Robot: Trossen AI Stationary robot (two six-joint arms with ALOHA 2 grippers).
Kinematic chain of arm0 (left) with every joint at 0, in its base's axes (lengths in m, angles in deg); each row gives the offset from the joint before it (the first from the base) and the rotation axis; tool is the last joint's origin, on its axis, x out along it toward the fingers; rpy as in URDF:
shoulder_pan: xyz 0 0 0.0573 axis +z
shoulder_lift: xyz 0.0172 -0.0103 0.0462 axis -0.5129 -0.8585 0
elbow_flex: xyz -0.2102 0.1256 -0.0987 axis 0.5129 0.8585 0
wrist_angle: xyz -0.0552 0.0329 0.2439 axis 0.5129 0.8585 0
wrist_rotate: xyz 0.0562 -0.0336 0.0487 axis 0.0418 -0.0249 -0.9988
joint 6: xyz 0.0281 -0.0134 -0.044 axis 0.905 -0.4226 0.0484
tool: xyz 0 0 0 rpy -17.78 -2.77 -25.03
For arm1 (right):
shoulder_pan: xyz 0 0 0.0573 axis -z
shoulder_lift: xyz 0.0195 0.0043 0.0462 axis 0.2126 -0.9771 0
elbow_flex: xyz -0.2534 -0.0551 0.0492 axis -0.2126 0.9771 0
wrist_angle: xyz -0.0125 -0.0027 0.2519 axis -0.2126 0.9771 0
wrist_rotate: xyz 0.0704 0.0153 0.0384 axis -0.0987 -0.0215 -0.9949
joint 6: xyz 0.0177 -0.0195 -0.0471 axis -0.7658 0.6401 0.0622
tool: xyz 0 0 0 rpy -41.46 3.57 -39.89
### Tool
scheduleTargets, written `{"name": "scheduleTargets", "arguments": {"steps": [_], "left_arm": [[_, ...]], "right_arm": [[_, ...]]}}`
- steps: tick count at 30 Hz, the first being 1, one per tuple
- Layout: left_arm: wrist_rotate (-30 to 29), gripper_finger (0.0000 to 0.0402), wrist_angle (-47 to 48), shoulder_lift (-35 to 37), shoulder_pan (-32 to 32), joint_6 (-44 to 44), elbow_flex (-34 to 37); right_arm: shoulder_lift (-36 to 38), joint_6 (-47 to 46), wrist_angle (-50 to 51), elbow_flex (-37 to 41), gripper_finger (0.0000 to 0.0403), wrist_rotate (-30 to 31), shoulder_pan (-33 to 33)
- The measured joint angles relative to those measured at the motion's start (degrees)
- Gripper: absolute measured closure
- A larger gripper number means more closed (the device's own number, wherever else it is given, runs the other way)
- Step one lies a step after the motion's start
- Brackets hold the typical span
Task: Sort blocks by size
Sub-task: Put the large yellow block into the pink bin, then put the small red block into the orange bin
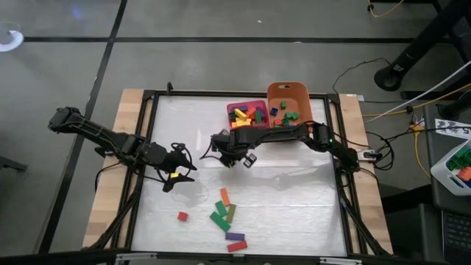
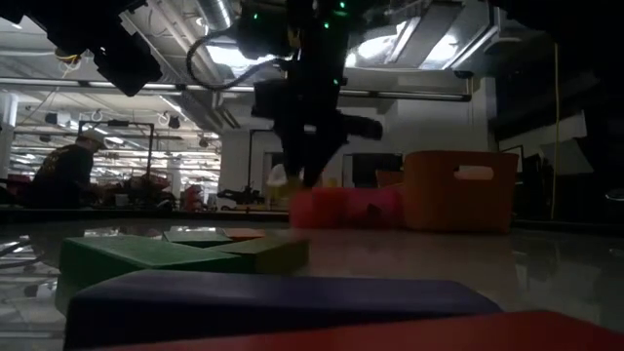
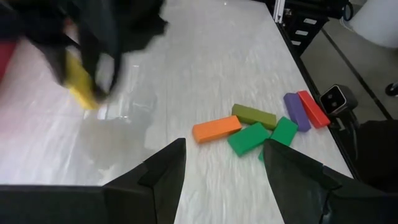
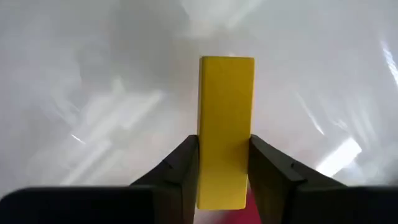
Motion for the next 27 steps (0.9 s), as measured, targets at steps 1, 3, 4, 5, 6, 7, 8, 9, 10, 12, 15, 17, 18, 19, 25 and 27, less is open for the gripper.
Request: {"name": "scheduleTargets", "arguments": {"steps": [1,3,4,5,6,7,8,9,10,12,15,17,18,19,25,27], "left_arm": [[0.0,0.0202,0.0,0.0,0.0,-0.4,0.0],[0.0,0.0202,0.0,0.0,0.0,-1.9,0.0],[0.0,0.0202,0.0,0.0,0.0,-3.0,0.0],[0.0,0.0202,0.0,0.0,0.0,-3.7,0.0],[0.0,0.0202,0.0,0.0,0.0,-4.4,0.0],[0.0,0.0202,0.0,0.0,0.0,-4.9,0.0],[0.0,0.0202,0.0,0.0,0.0,-5.5,0.0],[0.0,0.0202,0.0,0.0,0.0,-5.9,0.0],[0.0,0.0202,0.0,0.0,0.0,-6.2,0.0],[0.0,0.0202,0.0,0.0,0.0,-6.5,0.0],[0.0,0.0202,0.1,0.0,0.0,-6.5,0.0],[0.0,0.0202,0.0,0.0,0.0,-7.0,0.0],[0.0,0.0202,0.0,0.0,0.0,-7.0,0.0],[0.0,0.0202,0.1,0.0,0.0,-7.0,0.0],[0.0,0.0202,0.1,0.0,0.0,-7.0,0.0],[0.0,0.0202,0.1,0.0,0.0,-7.4,0.0]], "right_arm": [[0.0,0.5,1.2,-1.3,0.0284,2.4,0.4],[0.0,0.9,4.5,-3.9,0.0289,7.3,1.5],[0.0,0.9,6.0,-5.1,0.0293,9.5,2.1],[0.1,0.9,6.8,-6.0,0.0296,11.7,2.9],[0.2,0.9,7.4,-6.7,0.0298,13.4,3.6],[0.2,0.9,8.1,-7.3,0.0299,14.5,4.5],[0.2,0.9,8.8,-7.7,0.0298,15.1,5.4],[0.2,0.9,9.2,-8.0,0.0297,15.2,6.3],[0.2,0.9,9.1,-8.0,0.0295,15.2,7.4],[0.2,0.9,9.1,-8.1,0.0289,14.8,9.3],[0.2,0.8,9.0,-8.1,0.0281,13.1,11.8],[0.2,0.1,8.8,-8.1,0.0276,12.4,13.2],[0.2,-0.4,8.7,-8.1,0.0273,12.4,13.7],[0.2,-0.9,8.6,-8.1,0.027,12.4,14.3],[0.2,-4.6,8.6,-8.1,0.0261,9.9,16.8],[0.2,-5.8,8.6,-8.0,0.0258,8.9,17.0]]}}
